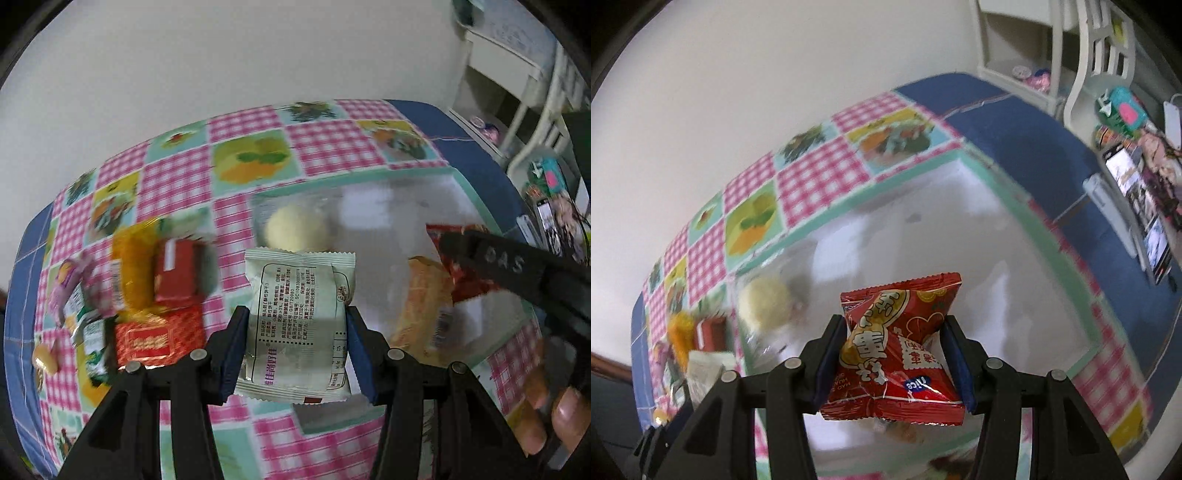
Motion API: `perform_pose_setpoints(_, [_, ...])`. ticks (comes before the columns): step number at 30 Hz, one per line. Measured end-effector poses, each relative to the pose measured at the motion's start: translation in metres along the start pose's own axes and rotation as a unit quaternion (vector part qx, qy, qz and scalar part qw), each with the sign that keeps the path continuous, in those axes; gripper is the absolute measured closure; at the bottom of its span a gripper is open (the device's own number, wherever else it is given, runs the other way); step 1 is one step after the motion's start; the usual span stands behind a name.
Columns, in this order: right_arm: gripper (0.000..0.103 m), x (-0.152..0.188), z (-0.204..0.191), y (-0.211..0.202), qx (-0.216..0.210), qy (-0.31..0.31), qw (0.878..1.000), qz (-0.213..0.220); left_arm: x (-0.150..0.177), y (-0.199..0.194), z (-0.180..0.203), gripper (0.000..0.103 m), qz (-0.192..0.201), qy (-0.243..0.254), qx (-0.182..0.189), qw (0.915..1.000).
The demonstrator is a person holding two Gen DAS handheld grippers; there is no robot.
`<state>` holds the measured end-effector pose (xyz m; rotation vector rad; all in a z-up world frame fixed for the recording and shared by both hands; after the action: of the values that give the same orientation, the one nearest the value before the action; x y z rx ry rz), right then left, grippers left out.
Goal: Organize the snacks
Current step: 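Carry both packs into the white tray and open both tools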
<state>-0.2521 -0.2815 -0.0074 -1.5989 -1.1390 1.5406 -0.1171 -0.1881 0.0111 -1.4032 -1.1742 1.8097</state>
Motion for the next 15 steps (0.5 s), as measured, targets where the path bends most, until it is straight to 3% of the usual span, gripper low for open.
perform_pose_setpoints(10, [0.047,-0.019,-0.001,0.017,0.033,-0.029,0.998,0.044,-0.009,0.038,0.019,0.050,-0.006,0.024,0.010,0.9996])
perform_pose_setpoints(15, [0.047,-0.024,-0.009,0.032,0.040,-0.047,0.997,0.045,-0.005,0.064,0.021,0.050,-0.020,0.028,0.004,0.9994])
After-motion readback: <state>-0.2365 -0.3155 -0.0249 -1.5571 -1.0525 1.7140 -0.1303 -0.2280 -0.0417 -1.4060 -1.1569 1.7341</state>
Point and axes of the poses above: each gripper's, at about its wrist camera, not at the fingertips, and y roughly the way its jaws point, z to its right, x to its underside, the point moved 1 cm from there along y, roughly the way its jaws point, and after that the axes turned 6 degrees about x, right-handed, at the moved point
